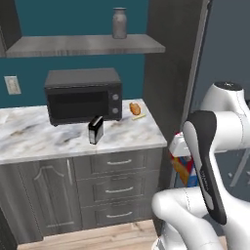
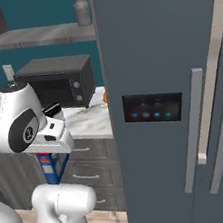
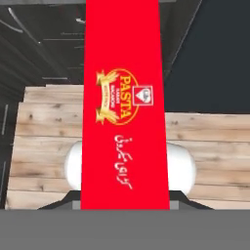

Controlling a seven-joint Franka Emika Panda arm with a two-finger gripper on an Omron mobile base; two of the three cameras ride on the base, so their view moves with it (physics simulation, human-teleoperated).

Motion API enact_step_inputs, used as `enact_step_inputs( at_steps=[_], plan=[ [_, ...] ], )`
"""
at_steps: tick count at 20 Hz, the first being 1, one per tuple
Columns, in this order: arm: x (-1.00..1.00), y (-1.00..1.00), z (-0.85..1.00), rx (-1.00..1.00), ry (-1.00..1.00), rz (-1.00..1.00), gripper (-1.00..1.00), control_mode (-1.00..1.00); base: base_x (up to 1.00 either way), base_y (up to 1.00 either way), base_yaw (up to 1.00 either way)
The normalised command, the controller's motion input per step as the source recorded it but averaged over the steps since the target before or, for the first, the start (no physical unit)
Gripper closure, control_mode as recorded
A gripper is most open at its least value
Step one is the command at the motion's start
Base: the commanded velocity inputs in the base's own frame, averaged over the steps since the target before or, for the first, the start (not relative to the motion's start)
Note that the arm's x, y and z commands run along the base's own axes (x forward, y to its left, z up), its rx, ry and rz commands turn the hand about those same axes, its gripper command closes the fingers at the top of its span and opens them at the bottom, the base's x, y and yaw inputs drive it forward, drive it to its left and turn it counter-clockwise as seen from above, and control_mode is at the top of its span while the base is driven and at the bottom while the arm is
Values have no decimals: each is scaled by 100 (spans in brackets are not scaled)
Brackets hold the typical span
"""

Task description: Pick the boxed food and cereal from the counter and place them in the cabinets closest to them.

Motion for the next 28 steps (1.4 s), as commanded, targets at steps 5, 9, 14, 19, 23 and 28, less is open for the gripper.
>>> enact_step_inputs(
  at_steps=[5,9,14,19,23,28],
  plan=[
    [0,0,0,0,0,0,100,100,-33,-65,0],
    [0,0,0,0,0,0,100,100,-32,-65,0],
    [0,0,0,0,0,0,100,100,-30,-65,0],
    [0,0,0,0,0,0,100,100,-25,-64,0],
    [0,0,0,0,0,0,100,100,-20,-64,0],
    [0,0,0,0,0,0,100,100,-18,-63,0]
  ],
)
